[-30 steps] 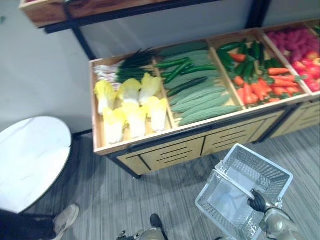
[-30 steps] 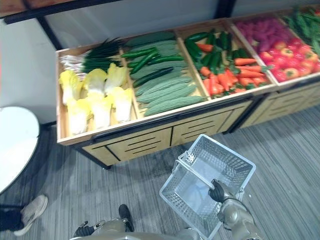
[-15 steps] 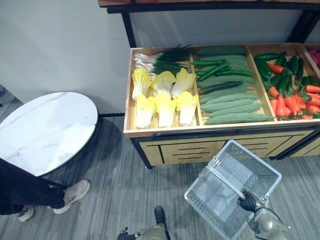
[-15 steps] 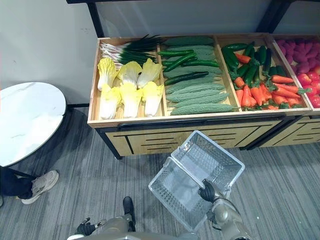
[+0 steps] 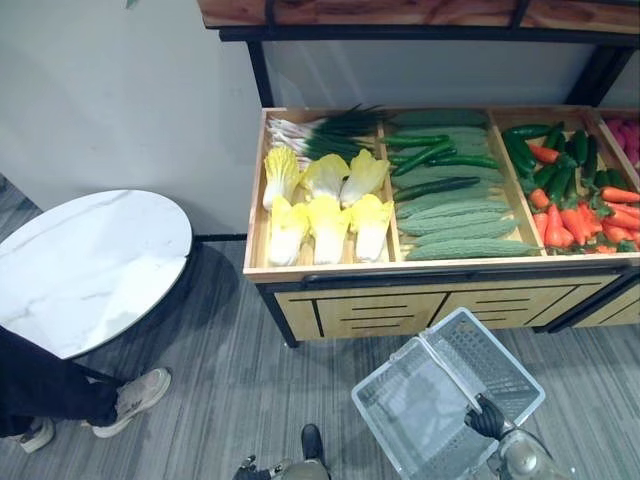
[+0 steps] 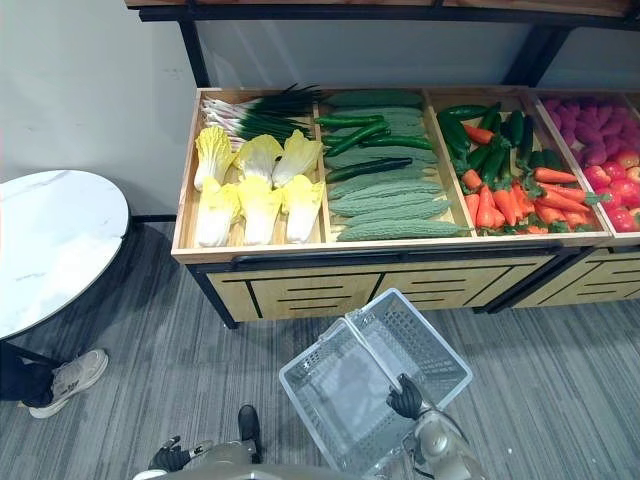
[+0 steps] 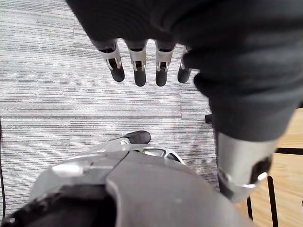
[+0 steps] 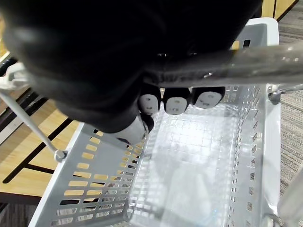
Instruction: Pick vegetable in the basket
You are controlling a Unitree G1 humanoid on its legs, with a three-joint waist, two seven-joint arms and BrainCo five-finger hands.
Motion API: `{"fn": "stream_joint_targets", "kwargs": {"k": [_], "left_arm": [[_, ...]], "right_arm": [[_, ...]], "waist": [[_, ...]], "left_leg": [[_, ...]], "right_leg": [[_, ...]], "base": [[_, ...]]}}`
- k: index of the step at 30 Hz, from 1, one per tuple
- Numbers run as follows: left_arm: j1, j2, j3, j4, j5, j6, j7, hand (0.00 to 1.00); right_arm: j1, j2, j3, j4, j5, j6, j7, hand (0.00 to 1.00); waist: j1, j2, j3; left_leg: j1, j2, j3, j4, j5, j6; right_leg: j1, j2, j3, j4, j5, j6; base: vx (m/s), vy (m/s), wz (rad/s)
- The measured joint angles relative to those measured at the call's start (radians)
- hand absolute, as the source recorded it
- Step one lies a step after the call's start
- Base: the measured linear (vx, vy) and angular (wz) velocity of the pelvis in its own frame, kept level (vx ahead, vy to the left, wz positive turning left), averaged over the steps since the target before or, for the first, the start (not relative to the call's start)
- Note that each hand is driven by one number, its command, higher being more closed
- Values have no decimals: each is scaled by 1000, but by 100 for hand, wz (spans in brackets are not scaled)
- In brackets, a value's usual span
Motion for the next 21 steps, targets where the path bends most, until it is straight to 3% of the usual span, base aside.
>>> {"fn": "stream_joint_targets", "kwargs": {"k": [9, 13, 14, 15, 17, 18, 21], "left_arm": [[0, 6, -5, 0, 1, 0, -2, 0], [-4, 24, -32, 0, 2, 0, -10, 0], [-5, 33, -50, 0, 2, 0, -10, 0], [-10, 46, -76, 0, 1, -1, -9, 0], [-30, 68, -100, -1, 0, -11, -9, 0], [-32, 79, -98, -1, 0, -17, -7, 0], [-34, 81, -86, 0, -1, -18, -4, 0]], "right_arm": [[-7, 3, 9, 27, 0, -3, 0, 100], [4, 3, 3, 33, 0, -2, -3, 100], [10, 3, -1, 31, 0, -2, -2, 100], [7, 5, -3, 25, 0, 0, -3, 100], [13, 18, -5, 19, 3, -1, -7, 100], [2, 31, -2, 19, 1, -2, -6, 100], [-21, 46, 1, 19, -2, -4, -2, 100]], "waist": [[-1, -10, -4], [-10, -27, -7], [-25, -33, -5], [-50, -45, -2], [-55, -55, -1], [-49, -70, -5], [-38, -90, -4]], "left_leg": [[-2, -5, -15, -6, -4, -5], [-5, -37, -40, -6, -13, 20], [-16, -53, -61, -6, -23, 33], [-20, -73, -98, -5, -24, 35], [-21, -85, -123, -6, -24, 35], [-21, -87, -124, -6, -24, 35], [-27, -87, -119, -6, -25, 34]], "right_leg": [[3, -5, -3, -1, -1, 2], [4, -56, -18, 66, -32, 15], [-4, -85, 18, 130, -40, 16], [-40, -96, 170, 195, -33, 5], [-86, -81, 407, 247, -28, -2], [-90, -72, 466, 242, -28, -2], [-74, -58, 482, 186, -28, -1]], "base": [[-39, 6, 3], [0, 33, 23], [20, 57, 73], [40, 88, 85], [102, 73, 66], [109, 3, 28], [78, -39, -8]]}}
